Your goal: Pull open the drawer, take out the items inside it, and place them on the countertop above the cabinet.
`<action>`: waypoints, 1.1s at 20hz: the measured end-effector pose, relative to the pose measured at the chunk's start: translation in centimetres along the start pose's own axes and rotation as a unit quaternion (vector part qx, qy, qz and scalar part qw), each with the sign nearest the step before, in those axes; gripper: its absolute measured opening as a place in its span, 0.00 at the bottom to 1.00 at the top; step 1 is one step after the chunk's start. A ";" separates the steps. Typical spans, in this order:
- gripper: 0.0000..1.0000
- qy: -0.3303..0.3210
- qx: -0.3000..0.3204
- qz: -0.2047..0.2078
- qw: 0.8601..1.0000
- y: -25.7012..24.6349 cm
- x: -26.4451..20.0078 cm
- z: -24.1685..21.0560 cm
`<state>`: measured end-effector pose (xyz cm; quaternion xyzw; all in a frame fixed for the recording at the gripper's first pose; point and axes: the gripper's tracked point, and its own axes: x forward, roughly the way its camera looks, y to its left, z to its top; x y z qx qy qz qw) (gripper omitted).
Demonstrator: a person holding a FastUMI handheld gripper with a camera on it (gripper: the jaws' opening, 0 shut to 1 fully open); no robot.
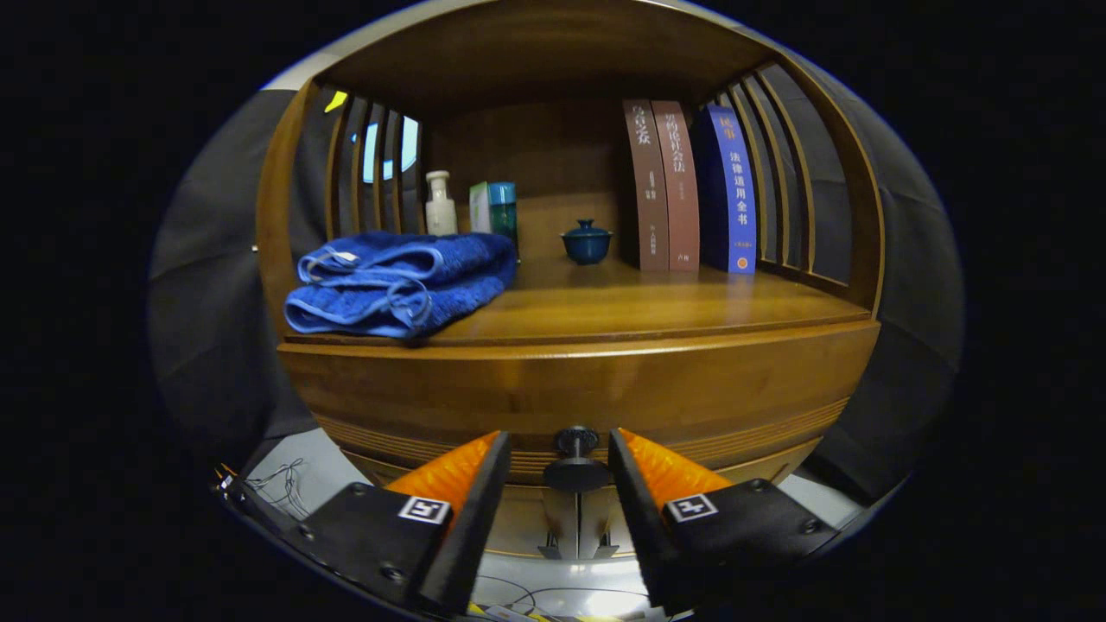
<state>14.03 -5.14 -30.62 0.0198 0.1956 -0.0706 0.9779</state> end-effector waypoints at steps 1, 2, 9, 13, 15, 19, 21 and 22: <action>0.72 0.006 0.005 -0.004 1.000 -0.2 0.5 -0.4; 0.67 0.011 0.012 -0.007 1.000 -0.6 1.0 -0.9; 0.35 0.016 0.005 -0.006 1.000 -0.7 1.1 -1.0; 0.35 0.021 0.006 -0.004 1.000 -0.7 0.8 -1.0; 0.35 0.031 0.016 0.002 0.999 -0.6 0.3 -1.2; 0.35 0.036 0.004 0.004 0.999 -0.4 -2.2 -2.0; 0.35 0.042 0.000 0.005 0.999 -0.2 -3.8 -2.7; 0.35 0.045 -0.002 0.005 0.999 -0.3 -4.6 -2.9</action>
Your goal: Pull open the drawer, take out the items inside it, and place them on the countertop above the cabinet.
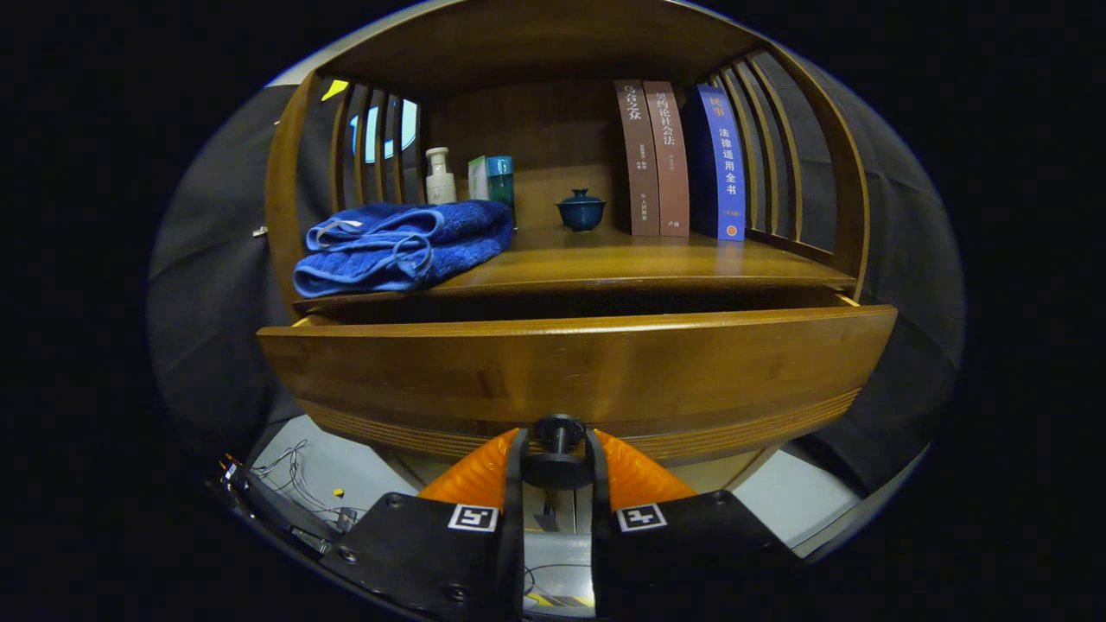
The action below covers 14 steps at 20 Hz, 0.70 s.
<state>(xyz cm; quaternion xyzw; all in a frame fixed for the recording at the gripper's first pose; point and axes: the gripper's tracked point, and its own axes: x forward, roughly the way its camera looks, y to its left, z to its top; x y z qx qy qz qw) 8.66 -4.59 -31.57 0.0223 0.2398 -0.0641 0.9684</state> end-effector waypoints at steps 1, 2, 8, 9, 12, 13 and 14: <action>0.35 0.004 -0.002 0.001 1.000 0.1 -0.8 -0.4; 0.35 0.007 -0.004 0.003 1.000 0.1 -1.7 -0.8; 0.35 0.026 -0.006 0.007 1.000 0.1 -6.3 -2.9; 0.35 0.030 -0.004 0.008 1.000 0.1 -7.0 -3.3; 0.35 0.044 0.003 0.011 0.999 0.2 -8.7 -4.2; 0.35 0.049 0.006 0.013 0.999 0.1 -9.1 -4.5; 0.35 0.055 0.010 0.015 0.998 0.1 -9.5 -4.9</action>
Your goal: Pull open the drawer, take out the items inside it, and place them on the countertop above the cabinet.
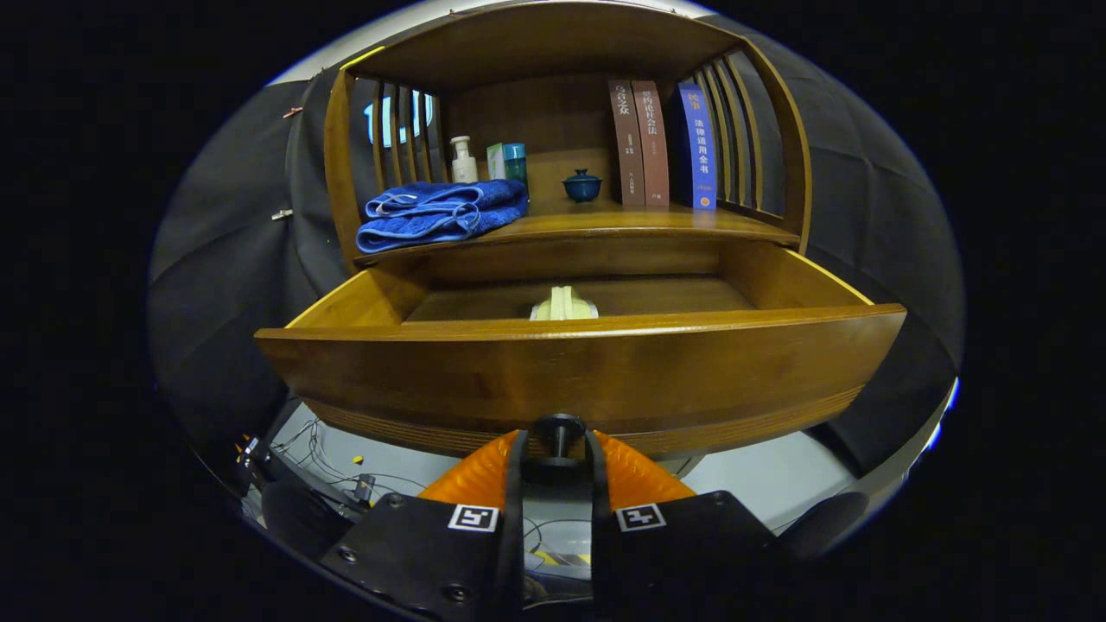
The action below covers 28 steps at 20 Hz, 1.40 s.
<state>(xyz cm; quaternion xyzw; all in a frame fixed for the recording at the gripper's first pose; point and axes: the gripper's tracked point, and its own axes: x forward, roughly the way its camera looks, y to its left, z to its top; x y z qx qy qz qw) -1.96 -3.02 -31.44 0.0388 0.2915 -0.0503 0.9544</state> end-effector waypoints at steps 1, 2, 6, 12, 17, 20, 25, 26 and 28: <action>0.35 0.006 0.003 0.002 1.000 -0.1 -0.2 -0.5; 0.35 0.013 0.005 0.004 1.000 -0.1 -0.4 -1.1; 0.35 0.003 0.005 0.010 1.000 -0.1 -0.7 -1.1; 0.54 -0.009 -0.005 0.016 1.000 0.2 -0.9 -0.3; 0.99 -0.026 -0.010 0.007 1.000 0.0 -3.9 0.9; 1.00 -0.053 -0.014 0.012 0.998 0.5 -6.1 3.6; 1.00 -0.101 -0.015 0.027 0.994 1.7 -7.0 10.3; 1.00 -0.107 -0.015 0.031 0.994 1.9 -6.4 11.6; 1.00 -0.108 -0.013 0.040 0.993 2.3 -4.4 13.4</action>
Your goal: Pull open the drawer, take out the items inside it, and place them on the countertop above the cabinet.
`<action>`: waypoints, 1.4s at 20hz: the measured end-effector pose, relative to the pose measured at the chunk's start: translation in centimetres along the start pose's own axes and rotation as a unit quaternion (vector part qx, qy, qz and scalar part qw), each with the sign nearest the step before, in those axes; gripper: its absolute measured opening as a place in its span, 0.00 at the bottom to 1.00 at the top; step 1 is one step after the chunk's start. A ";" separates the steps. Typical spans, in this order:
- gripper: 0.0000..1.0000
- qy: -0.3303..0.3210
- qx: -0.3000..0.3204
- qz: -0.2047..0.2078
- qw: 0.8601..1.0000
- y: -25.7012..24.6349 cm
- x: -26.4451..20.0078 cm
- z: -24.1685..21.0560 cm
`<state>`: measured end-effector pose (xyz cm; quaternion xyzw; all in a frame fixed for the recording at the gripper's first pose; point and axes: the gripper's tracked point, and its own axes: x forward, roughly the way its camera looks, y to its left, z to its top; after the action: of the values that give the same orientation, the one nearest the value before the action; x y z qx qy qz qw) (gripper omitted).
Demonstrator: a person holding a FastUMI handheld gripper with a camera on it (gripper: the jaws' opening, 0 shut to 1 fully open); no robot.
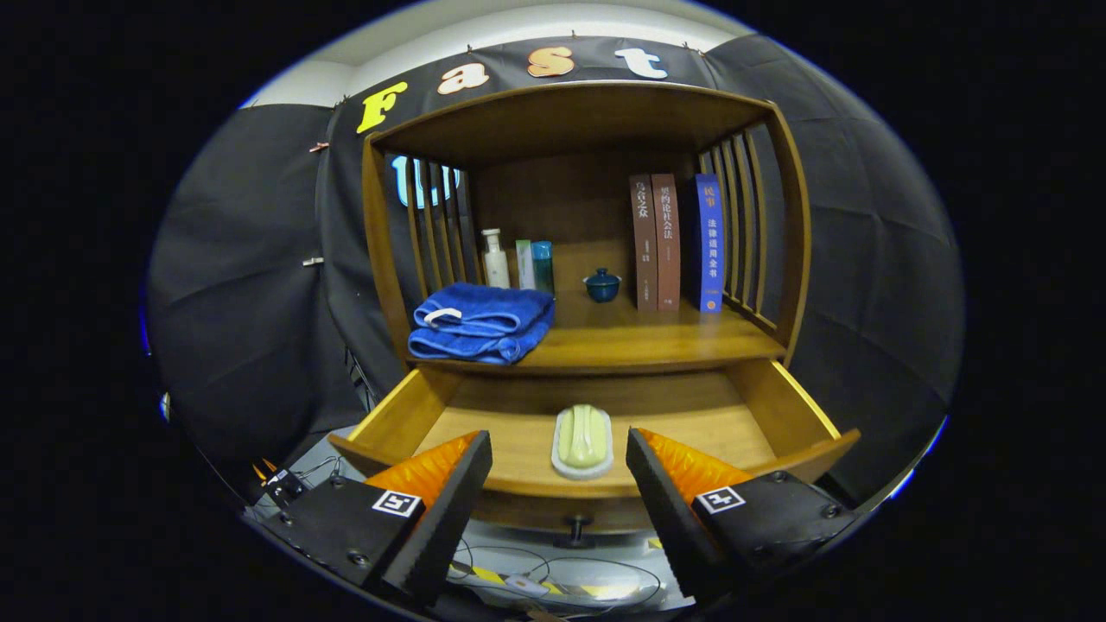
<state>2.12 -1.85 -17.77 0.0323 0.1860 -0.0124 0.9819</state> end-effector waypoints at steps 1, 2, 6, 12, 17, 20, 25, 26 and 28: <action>1.00 0.005 0.003 0.002 1.000 -0.1 1.5 0.2; 1.00 0.019 0.006 0.003 1.000 -0.3 3.0 0.0; 1.00 0.105 0.014 -0.006 0.994 -1.6 7.9 -2.6; 1.00 0.173 0.011 -0.029 0.984 -2.8 10.5 -4.3; 1.00 0.237 0.004 -0.054 0.970 -3.5 12.8 -6.0; 0.96 0.278 0.020 -0.059 0.959 -3.6 14.3 -7.4; 0.76 0.320 0.008 -0.052 0.946 -3.0 15.9 -9.7; 0.69 0.324 0.005 -0.054 0.944 -2.9 16.0 -9.9; 0.54 0.328 -0.001 -0.060 0.943 -3.3 16.8 -10.7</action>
<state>13.71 -4.66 -34.07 0.0223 0.4993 -0.0595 0.8641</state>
